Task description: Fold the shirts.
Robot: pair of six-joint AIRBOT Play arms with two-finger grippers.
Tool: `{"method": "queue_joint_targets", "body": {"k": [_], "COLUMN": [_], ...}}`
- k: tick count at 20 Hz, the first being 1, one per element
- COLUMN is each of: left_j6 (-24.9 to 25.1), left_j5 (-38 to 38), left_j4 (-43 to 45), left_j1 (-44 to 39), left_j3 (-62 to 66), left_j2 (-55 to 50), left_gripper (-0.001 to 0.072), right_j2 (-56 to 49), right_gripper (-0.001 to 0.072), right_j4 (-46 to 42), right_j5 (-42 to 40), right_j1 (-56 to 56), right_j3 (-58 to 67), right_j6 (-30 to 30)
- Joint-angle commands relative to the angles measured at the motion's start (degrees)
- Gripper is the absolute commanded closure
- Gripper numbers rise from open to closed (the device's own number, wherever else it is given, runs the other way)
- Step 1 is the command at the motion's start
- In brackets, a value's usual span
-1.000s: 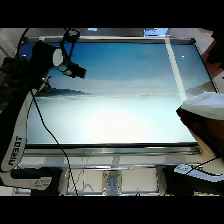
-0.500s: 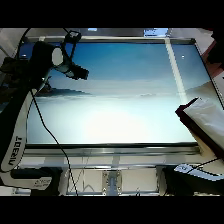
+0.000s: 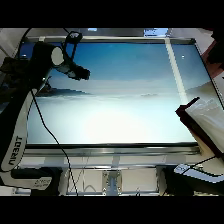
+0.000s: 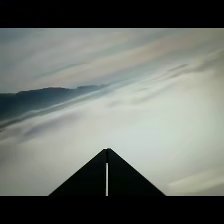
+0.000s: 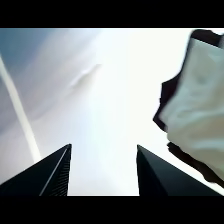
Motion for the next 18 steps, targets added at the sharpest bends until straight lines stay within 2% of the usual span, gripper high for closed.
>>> {"method": "queue_joint_targets", "body": {"k": [1, 3, 8, 10, 18], "left_j6": [0.0, 0.0, 0.0, 0.0, 0.1], "left_j5": [-0.3, -1.2, -2.1, -2.1, -3.2], "left_j4": [-1.9, -1.8, -1.8, -1.8, -1.8], "left_j1": [0.0, 0.0, 0.0, 0.0, 0.0], "left_j3": [0.0, 0.0, 0.0, 0.0, 0.0], "left_j2": [0.0, 0.0, 0.0, 0.0, 0.0], "left_gripper": [0.0697, 0.0697, 0.0697, 0.0697, 0.0697], "right_j2": [0.0, 0.0, 0.0, 0.0, 0.0], "right_gripper": [0.0245, 0.0245, 0.0245, 0.0319, 0.032], "right_j4": [-0.2, -11.3, -27.3, -34.9, -36.1], "right_j5": [-5.8, -9.1, -16.3, -17.5, -17.5], "right_j1": [16.0, 25.7, 40.1, 43.0, 44.2], "right_j3": [-1.2, -4.1, -10.8, -11.3, -11.2], "right_j6": [-6.9, -6.8, -7.2, -5.7, -5.8]}}
